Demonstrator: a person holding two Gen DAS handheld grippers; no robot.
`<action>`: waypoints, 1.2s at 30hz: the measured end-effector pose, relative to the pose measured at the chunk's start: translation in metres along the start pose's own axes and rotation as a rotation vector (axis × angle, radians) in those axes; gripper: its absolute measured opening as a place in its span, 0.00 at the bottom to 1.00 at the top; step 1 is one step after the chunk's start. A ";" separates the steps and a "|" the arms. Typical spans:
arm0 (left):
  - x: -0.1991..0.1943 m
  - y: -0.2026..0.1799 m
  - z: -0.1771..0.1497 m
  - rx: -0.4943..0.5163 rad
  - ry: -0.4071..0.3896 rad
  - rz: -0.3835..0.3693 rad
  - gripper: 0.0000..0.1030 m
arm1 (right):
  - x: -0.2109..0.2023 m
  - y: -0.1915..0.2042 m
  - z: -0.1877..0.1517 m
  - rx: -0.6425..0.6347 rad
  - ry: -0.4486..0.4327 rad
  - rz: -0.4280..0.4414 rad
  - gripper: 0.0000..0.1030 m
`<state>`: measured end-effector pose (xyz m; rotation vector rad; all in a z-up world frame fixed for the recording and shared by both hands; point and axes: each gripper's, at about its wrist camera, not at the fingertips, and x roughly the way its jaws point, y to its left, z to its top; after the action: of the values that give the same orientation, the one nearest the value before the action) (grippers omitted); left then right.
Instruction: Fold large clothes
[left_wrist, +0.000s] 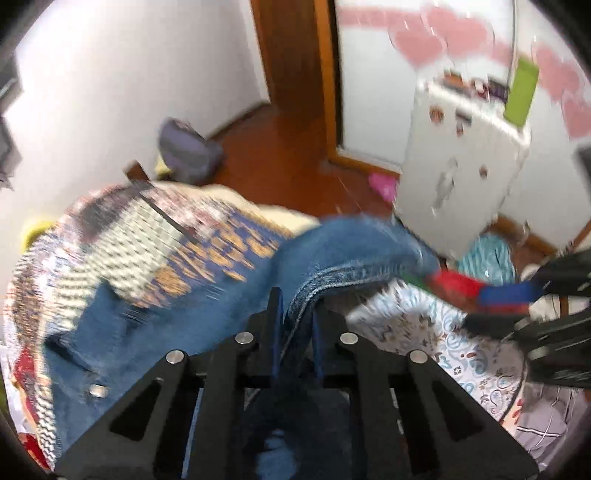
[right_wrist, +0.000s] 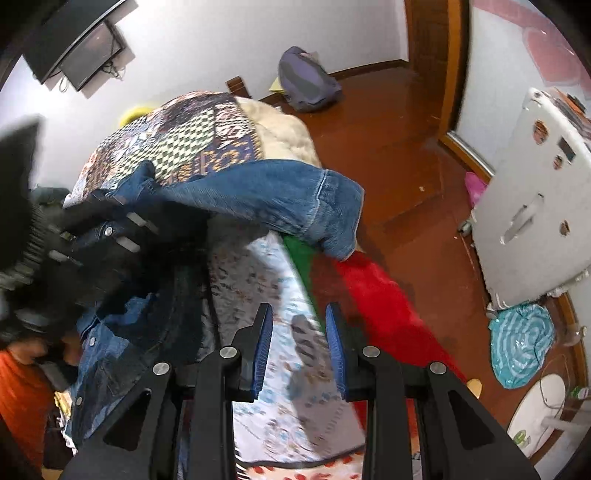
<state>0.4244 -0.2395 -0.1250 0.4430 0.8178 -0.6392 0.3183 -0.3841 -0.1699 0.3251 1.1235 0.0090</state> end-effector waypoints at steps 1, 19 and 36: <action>-0.011 0.010 0.003 -0.012 -0.023 0.016 0.14 | 0.002 0.006 0.002 -0.010 0.000 0.015 0.25; -0.104 0.204 -0.213 -0.551 0.089 0.161 0.11 | 0.089 0.143 -0.001 -0.431 0.116 -0.051 0.25; -0.105 0.186 -0.283 -0.597 0.176 0.225 0.54 | 0.076 0.115 -0.004 -0.407 0.025 -0.191 0.95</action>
<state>0.3462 0.0996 -0.1938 0.0418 1.0598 -0.1287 0.3658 -0.2611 -0.2087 -0.1461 1.1442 0.0725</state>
